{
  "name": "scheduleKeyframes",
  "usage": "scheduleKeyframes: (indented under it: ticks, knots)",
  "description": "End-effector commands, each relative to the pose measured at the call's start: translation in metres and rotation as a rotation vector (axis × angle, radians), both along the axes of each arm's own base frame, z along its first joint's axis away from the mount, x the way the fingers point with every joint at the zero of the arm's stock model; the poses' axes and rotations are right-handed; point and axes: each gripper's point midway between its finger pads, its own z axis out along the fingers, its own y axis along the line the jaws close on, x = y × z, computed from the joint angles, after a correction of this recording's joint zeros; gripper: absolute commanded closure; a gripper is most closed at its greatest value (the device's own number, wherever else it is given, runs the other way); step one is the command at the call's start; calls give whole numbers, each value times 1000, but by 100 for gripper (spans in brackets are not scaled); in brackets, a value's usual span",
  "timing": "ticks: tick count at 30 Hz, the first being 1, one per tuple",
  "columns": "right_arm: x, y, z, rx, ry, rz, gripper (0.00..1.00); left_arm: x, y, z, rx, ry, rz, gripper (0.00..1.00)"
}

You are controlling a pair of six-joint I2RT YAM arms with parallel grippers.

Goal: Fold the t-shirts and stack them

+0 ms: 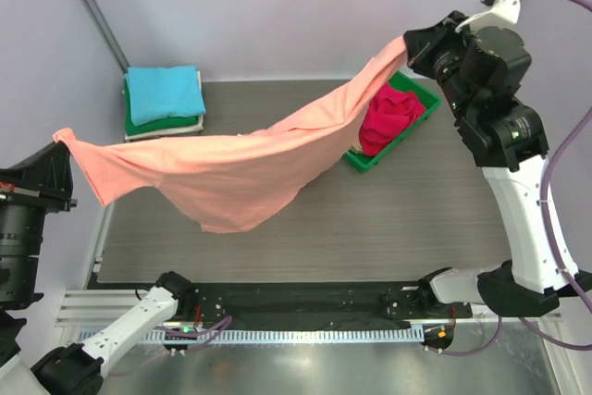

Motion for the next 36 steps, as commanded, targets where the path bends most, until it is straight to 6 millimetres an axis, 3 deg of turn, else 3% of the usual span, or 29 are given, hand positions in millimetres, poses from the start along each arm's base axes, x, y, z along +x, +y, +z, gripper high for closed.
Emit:
scheduleKeyframes:
  ticks: [1, 4, 6, 7, 9, 10, 12, 13, 14, 15, 16, 17, 18, 19, 20, 21, 22, 25, 27, 29, 36]
  knots:
    - [9, 5, -14, 16, 10, 4, 99, 7, 8, 26, 45, -50, 61, 100]
    - [10, 19, -24, 32, 32, 72, 99, 7, 9, 39, 56, -68, 63, 100]
    - [17, 35, -45, 30, 80, 138, 99, 10, 6, 39, 65, -66, 56, 100]
    - [29, 57, -69, 25, 143, 217, 99, 16, 0, 33, 82, -49, 45, 100]
    - [41, 81, -95, 17, 214, 314, 99, 25, -7, 22, 101, -20, 37, 100]
    - [58, 104, -127, 4, 294, 396, 99, 31, -9, 15, 108, 3, 44, 100]
    - [77, 130, -163, -15, 378, 485, 99, 48, -16, -8, 142, 70, 55, 100]
    - [99, 145, -203, -36, 468, 517, 99, 53, -17, -17, 148, 100, 67, 100]
    - [106, 159, -230, -66, 531, 580, 99, 56, -13, -24, 148, 124, 96, 100]
    - [111, 168, -254, -164, 572, 610, 86, 62, -13, -40, 162, 164, 116, 100]
    - [106, 161, -261, -247, 659, 585, 65, 62, -12, -48, 165, 181, 127, 100]
    - [116, 158, -315, -333, 797, 542, 48, 64, -12, -58, 161, 200, 134, 100]
    - [123, 133, -327, -423, 838, 402, 31, 63, -10, -74, 171, 224, 139, 100]
    - [126, 117, -345, -459, 873, 334, 21, 63, -11, -83, 174, 239, 136, 100]
    - [129, 107, -351, -463, 876, 292, 14, 62, -11, -90, 175, 250, 132, 100]
    - [139, 100, -333, -418, 806, 243, 4, 62, -12, -106, 174, 278, 132, 100]
    - [140, 81, -351, -398, 846, 215, 1, 62, -12, -113, 173, 289, 128, 100]
    - [148, 69, -356, -376, 850, 203, 0, 61, -14, -136, 165, 321, 120, 100]
    - [148, 77, -371, -387, 882, 240, 0, 61, -15, -146, 155, 329, 114, 100]
    - [141, 98, -382, -407, 895, 314, 0, 63, -16, -160, 161, 345, 114, 100]
    - [116, 120, -448, -532, 1020, 377, 4, 68, -20, -183, 181, 380, 108, 100]
